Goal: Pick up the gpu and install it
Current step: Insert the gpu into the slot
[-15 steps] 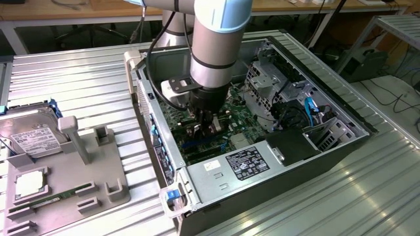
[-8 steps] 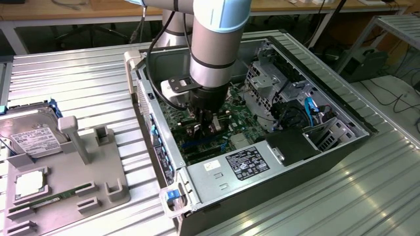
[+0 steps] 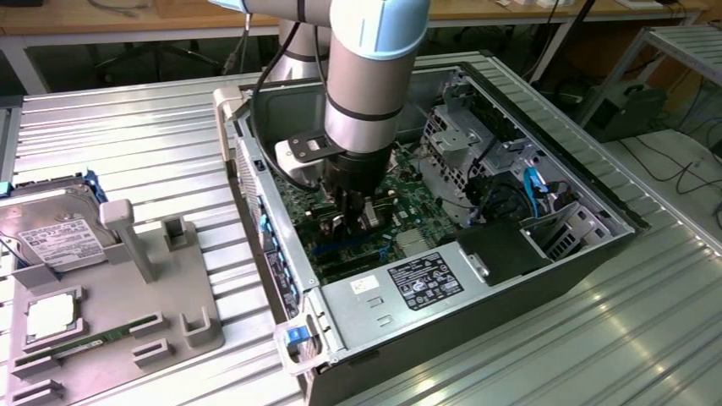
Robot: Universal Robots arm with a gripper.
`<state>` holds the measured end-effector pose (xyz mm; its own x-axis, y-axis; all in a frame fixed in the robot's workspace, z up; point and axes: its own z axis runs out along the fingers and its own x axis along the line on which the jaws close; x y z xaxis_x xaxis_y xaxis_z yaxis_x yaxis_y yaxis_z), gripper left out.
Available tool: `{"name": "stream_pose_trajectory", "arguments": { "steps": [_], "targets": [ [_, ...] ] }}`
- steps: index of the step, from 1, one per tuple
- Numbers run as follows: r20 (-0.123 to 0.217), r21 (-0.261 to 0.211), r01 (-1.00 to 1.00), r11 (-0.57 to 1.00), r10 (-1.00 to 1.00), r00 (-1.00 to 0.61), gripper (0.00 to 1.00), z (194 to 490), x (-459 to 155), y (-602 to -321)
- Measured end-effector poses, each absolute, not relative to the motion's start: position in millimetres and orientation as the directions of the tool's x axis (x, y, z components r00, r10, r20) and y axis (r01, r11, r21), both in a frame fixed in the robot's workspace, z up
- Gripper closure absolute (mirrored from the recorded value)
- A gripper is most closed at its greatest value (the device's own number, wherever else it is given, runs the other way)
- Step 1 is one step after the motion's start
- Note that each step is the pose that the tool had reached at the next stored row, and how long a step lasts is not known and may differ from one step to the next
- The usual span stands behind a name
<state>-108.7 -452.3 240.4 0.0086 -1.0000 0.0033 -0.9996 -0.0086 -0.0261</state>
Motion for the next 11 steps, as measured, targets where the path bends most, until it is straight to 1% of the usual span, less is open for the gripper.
{"name": "stream_pose_trajectory", "arguments": {
  "steps": [11],
  "targets": [
    [0.003,-0.026,-1.000,-0.009,-1.000,0.009,0.72,236.2,-108.7,-451.9]
  ]
}}
